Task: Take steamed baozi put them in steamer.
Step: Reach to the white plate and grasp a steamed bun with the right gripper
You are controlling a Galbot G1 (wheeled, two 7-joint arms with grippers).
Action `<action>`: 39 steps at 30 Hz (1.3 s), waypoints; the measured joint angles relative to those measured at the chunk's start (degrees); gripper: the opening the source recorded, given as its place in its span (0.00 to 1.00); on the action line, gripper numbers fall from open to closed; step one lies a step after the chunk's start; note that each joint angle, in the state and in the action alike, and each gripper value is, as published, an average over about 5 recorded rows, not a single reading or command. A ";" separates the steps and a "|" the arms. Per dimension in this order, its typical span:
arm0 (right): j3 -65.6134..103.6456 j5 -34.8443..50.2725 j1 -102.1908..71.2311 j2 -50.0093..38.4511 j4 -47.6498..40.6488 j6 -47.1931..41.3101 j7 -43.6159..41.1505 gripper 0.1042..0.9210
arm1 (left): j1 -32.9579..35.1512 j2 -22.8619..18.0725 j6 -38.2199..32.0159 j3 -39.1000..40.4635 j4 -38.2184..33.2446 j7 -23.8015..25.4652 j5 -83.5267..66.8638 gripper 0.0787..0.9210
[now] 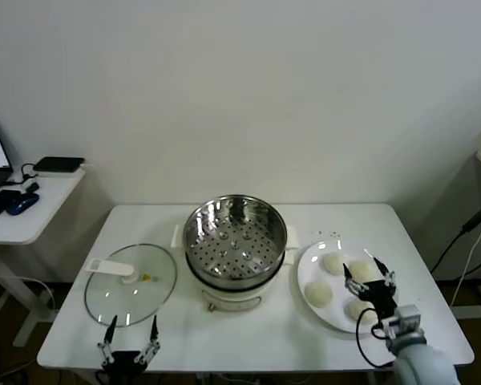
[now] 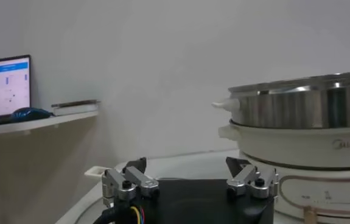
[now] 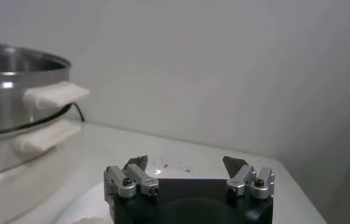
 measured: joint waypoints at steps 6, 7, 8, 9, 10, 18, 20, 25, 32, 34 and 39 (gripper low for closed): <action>-5.22 -1.26 7.47 -8.30 -2.12 -7.98 -6.34 0.88 | -0.38 0.06 -0.55 0.46 0.62 0.04 0.79 0.88; -6.13 -1.48 8.77 -9.69 -2.53 -8.98 -7.64 0.88 | -0.47 0.09 -0.64 0.50 0.74 0.05 0.92 0.88; -7.03 -1.71 10.03 -11.06 -2.94 -9.83 -8.98 0.88 | -0.56 0.13 -0.72 0.55 0.86 0.06 1.03 0.88; -8.02 -1.92 11.33 -12.48 -3.36 -10.59 -10.44 0.88 | -0.64 0.18 -0.79 0.59 0.98 0.07 1.13 0.88; -9.05 -2.10 12.64 -13.91 -3.79 -11.28 -11.92 0.88 | -0.73 0.24 -0.85 0.63 1.11 0.09 1.22 0.88; -21.38 -2.61 25.29 -24.44 -7.19 -14.02 -23.66 0.88 | -1.39 0.56 -1.32 1.17 2.18 0.18 2.13 0.88; -26.09 -2.63 29.76 -26.50 -8.25 -13.98 -26.54 0.88 | -1.43 0.66 -1.36 1.34 2.36 0.23 2.36 0.88; -39.74 -2.77 42.43 -29.42 -11.32 -12.84 -33.17 0.88 | -1.42 0.85 -1.63 1.51 2.95 0.24 2.96 0.88; -60.67 -4.03 61.48 -29.45 -18.10 -7.50 -42.31 0.88 | -1.07 0.96 -1.98 1.52 3.06 0.29 3.61 0.88; -66.15 -4.17 66.52 -28.72 -20.36 -5.57 -44.71 0.88 | -0.98 0.99 -2.02 1.52 3.10 0.30 3.67 0.88; -76.83 -4.44 76.14 -25.82 -25.94 -1.33 -49.32 0.88 | -0.93 0.85 -2.27 1.48 3.46 0.31 3.76 0.88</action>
